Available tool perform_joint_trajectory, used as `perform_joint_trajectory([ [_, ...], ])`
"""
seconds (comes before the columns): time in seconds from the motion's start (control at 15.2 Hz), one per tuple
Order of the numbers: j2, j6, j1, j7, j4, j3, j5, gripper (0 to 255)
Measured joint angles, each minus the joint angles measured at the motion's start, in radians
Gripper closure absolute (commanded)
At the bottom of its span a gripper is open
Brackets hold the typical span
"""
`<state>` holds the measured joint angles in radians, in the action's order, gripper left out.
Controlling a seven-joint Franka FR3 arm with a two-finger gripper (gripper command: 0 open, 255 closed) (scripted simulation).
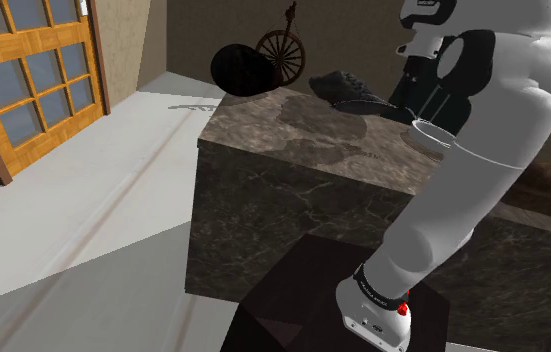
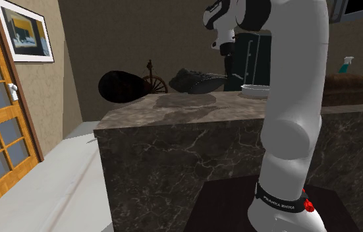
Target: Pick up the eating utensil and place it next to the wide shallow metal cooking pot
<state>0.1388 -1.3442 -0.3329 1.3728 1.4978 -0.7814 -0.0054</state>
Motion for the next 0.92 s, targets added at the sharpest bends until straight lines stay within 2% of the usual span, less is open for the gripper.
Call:
perform_joint_trajectory([
  [0.26, 0.164, 0.038, -0.13, 0.143, -0.17, -0.033, 0.086, 255],
  [0.46, 0.288, 0.09, -0.248, 0.227, -0.33, -0.034, 0.154, 255],
  [0.53, 0.352, 0.119, -0.314, 0.259, -0.42, -0.028, 0.189, 255],
  [0.59, 0.376, 0.124, -0.341, 0.274, -0.447, -0.025, 0.201, 255],
  [0.73, 0.4, 0.11, -0.361, 0.285, -0.455, -0.02, 0.214, 255],
  [0.92, 0.39, 0.065, -0.345, 0.285, -0.399, -0.023, 0.207, 255],
])
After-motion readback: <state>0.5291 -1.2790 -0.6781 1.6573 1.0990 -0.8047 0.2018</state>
